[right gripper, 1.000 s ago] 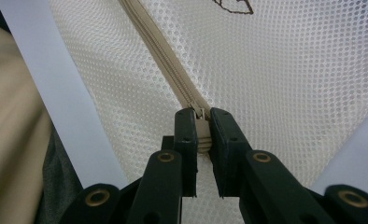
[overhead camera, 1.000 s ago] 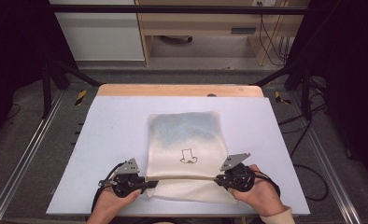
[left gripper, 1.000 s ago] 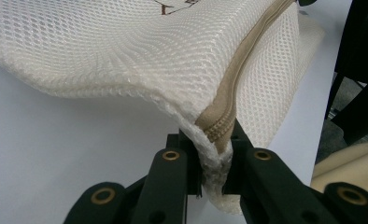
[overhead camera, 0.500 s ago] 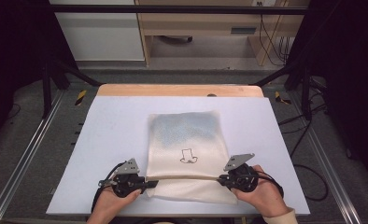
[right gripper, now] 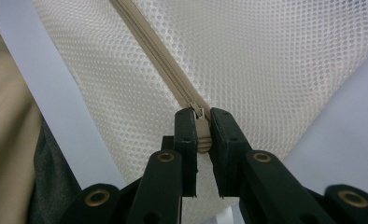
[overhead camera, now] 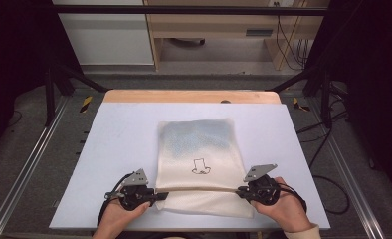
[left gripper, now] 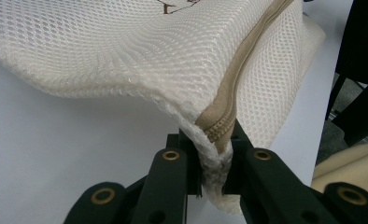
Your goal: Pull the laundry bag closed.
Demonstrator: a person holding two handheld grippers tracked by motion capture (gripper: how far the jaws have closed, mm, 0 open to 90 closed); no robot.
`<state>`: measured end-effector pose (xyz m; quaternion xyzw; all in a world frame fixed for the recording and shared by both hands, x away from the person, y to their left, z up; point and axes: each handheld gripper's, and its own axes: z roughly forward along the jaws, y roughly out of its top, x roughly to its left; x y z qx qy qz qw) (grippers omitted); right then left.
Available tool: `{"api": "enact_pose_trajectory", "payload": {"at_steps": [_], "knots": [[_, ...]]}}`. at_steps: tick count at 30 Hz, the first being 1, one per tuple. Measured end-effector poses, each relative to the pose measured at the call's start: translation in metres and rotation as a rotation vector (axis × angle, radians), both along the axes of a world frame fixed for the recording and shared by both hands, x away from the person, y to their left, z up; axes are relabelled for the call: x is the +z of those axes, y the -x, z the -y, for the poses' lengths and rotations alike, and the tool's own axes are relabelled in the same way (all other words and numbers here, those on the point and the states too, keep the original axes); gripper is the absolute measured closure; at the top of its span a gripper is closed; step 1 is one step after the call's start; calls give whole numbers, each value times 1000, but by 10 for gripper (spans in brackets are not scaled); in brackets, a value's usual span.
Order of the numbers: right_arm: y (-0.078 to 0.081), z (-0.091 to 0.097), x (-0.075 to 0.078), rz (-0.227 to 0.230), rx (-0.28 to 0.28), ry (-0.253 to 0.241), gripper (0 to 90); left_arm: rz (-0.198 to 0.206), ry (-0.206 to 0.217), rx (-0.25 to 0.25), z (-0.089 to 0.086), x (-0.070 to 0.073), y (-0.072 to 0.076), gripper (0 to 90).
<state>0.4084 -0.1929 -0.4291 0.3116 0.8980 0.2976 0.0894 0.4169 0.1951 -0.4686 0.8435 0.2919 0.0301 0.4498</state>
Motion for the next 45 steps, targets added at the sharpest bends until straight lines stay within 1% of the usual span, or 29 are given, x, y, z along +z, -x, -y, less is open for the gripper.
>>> {"api": "enact_pose_trajectory", "payload": {"at_steps": [1, 3, 4, 5, 6, 7, 9, 17, 19, 22, 24, 25, 28, 29, 30, 31, 32, 33, 35, 36, 38, 39, 40, 41, 42, 43, 44, 45], "knots": [[1, 1, 0, -3, -5, 7, 818, -2, 1, 0, 0, 0, 0, 823], [1, 3, 0, -17, -16, 1, 818, -2, 3, 2, 0, 0, 0, 823], [1, 4, -1, -3, -13, 0, 818, -1, 4, 4, 0, 0, 0, 823], [1, 5, -1, -10, -19, 6, 818, -1, 5, 4, 0, 0, 0, 823], [0, 7, -3, -2, -13, 4, 818, 0, 6, 4, 0, 0, 0, 823], [0, 8, -3, -4, -14, 6, 818, 2, 5, 5, -1, 1, 0, 823], [1, 10, -4, -12, -31, 4, 818, 4, 10, 8, -1, 1, 0, 823], [2, 19, -8, -30, -51, -1, 818, 10, 16, 30, -6, 3, -1, 824], [3, 21, -9, -35, -64, -3, 818, 10, 10, 28, -6, 3, -2, 824], [3, 23, -10, -41, -67, 10, 818, 14, 7, 25, -6, 5, -1, 824], [3, 23, -11, -45, -70, 4, 818, 18, 2, 26, -6, 5, 0, 824], [2, 22, -12, -45, -65, 12, 818, 15, 0, 29, -6, 5, 0, 824], [2, 21, -13, -53, -65, 12, 818, 11, -12, 39, -6, 5, 0, 821], [2, 20, -14, -56, -61, 13, 817, 8, -14, 44, -6, 5, 0, 813], [2, 20, -14, -58, -55, 7, 815, 3, -18, 53, -6, 5, 0, 784], [2, 20, -15, -62, -45, -1, 799, -5, -18, 74, -8, 5, 1, 733], [2, 20, -15, -73, -42, -9, 760, -21, -4, 93, -9, 6, 1, 651], [1, 21, -15, -67, -44, -19, 730, -28, 2, 112, -12, 7, 2, 600], [0, 23, -13, -63, -68, -47, 658, -26, -17, 155, -17, 11, 4, 499], [-1, 23, -12, -58, -71, -60, 606, -22, -25, 164, -22, 13, 4, 452], [-1, 20, -9, -38, -81, -67, 544, -11, -25, 189, -30, 17, 5, 402], [-1, 18, -7, -28, -80, -67, 493, 1, -44, 199, -34, 20, 6, 382], [-2, 15, -5, -15, -108, -68, 395, 13, -60, 207, -36, 21, 7, 339], [-3, 14, -4, -1, -123, -70, 350, 23, -75, 224, -39, 23, 8, 316], [-6, 13, -2, 24, -152, -83, 295, 29, -87, 235, -41, 24, 8, 311], [-8, 13, 0, 46, -175, -93, 251, 32, -100, 237, -42, 25, 9, 301], [-11, 13, 1, 54, -195, -102, 228, 36, -118, 241, -43, 27, 9, 285], [-13, 13, 2, 49, -223, -117, 219, 49, -131, 249, -45, 28, 9, 278]]}}
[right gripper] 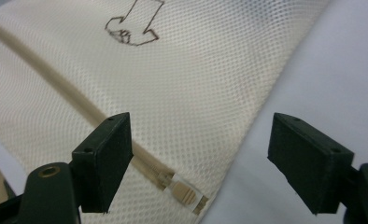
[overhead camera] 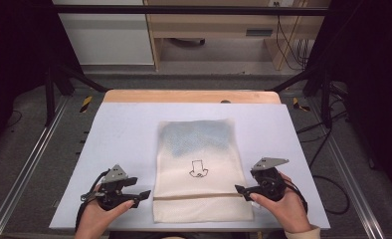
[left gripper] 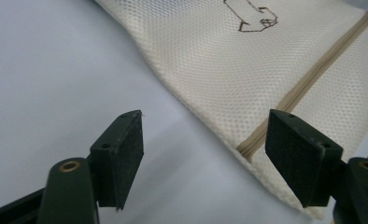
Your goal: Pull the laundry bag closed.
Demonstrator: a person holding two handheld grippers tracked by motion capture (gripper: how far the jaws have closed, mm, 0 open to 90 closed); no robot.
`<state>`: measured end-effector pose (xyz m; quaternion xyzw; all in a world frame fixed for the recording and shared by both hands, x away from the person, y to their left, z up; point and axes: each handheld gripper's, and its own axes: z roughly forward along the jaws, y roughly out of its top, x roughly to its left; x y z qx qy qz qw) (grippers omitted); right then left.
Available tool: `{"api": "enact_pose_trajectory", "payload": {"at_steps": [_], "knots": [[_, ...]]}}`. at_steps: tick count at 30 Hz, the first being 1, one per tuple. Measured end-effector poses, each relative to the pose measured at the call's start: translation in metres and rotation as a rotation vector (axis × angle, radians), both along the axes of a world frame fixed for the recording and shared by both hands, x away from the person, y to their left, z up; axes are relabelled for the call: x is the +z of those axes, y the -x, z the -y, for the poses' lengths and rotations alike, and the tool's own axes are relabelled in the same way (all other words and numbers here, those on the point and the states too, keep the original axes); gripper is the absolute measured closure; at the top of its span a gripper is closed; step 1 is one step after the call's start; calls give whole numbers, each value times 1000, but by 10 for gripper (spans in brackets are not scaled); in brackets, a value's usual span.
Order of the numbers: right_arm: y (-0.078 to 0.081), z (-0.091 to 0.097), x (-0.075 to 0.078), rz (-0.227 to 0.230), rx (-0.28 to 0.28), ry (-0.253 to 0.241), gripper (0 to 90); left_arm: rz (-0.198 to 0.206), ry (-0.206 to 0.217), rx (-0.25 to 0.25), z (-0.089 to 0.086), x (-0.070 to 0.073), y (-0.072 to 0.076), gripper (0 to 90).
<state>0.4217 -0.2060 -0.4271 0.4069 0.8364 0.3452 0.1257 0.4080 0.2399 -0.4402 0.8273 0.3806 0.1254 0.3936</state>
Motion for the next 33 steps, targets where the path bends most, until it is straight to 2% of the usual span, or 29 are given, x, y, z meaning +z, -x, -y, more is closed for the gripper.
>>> {"api": "enact_pose_trajectory", "payload": {"at_steps": [3, 6, 10, 12, 14, 15, 21, 22, 25, 28, 31, 33], "knots": [[-6, 2, 2, 17, -49, 18, 155, 18, -48, 0, -4, 7, -2, 229], [-11, 7, 4, 26, -113, 29, 120, 32, -78, 27, -12, 13, -8, 198], [-15, 19, 5, 41, -170, 36, 93, 38, -111, 76, -29, 15, -15, 177], [-16, 25, 4, 33, -192, 45, 103, 32, -149, 109, -41, 12, -20, 170], [-15, 30, 2, 26, -208, 63, 101, 26, -167, 136, -50, 9, -24, 164], [-14, 32, 2, 26, -216, 71, 101, 24, -168, 159, -58, 7, -27, 160], [-14, 52, -3, 26, -288, 65, 97, 45, -189, 224, -73, 3, -28, 122], [-14, 55, -5, 28, -303, 60, 96, 45, -190, 229, -76, 1, -29, 118], [-12, 67, -13, 33, -357, 88, 91, 44, -205, 240, -88, -2, -31, 89], [-8, 79, -19, 23, -389, 64, 91, 46, -222, 272, -100, -5, -32, 79], [-1, 86, -27, 22, -414, 48, 82, 42, -264, 318, -110, -9, -33, 72], [4, 90, -32, -3, -420, 45, 69, 37, -269, 330, -113, -10, -33, 72]]}}
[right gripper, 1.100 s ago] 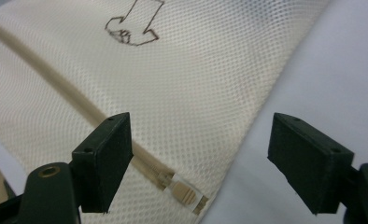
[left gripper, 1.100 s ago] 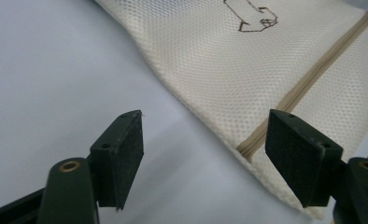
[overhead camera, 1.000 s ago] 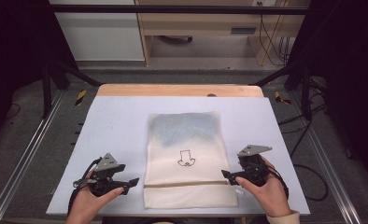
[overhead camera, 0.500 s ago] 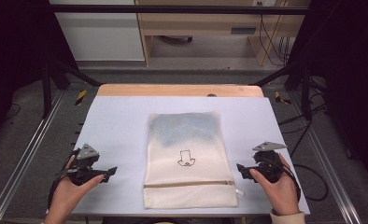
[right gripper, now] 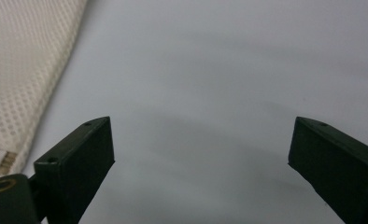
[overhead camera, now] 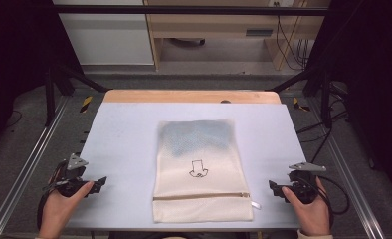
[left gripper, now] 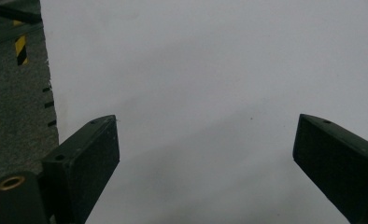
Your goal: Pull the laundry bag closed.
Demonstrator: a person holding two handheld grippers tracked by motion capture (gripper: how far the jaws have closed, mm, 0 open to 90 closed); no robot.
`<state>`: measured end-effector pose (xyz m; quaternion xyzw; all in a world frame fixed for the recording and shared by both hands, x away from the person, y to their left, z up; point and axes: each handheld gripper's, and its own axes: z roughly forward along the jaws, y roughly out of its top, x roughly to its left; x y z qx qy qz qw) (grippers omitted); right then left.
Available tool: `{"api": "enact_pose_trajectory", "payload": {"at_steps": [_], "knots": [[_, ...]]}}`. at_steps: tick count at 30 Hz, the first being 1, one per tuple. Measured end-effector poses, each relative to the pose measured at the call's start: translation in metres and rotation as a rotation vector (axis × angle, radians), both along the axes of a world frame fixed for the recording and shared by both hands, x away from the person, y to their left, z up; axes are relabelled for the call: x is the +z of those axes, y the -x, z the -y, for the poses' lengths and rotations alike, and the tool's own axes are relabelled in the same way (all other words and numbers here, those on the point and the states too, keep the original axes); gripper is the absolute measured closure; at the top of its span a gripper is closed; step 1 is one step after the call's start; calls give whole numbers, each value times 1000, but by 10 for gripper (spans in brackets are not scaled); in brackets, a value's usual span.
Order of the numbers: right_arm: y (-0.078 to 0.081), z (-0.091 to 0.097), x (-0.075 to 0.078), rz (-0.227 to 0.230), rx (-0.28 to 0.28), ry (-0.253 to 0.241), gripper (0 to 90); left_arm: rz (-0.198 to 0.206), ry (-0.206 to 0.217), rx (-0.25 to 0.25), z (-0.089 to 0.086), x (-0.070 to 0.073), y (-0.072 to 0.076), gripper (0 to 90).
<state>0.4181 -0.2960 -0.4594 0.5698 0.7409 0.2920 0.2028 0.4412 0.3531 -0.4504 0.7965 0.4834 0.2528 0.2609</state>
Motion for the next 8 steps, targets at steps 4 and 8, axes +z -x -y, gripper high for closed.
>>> {"api": "enact_pose_trajectory", "payload": {"at_steps": [4, 8], "knots": [[2, 4, -7, -3, 3, -5, 72, 4, 27, -12, 8, 0, 1, 73], [2, 1, -6, 17, 19, 0, 65, -2, 7, -51, 22, -2, 1, 73]]}}
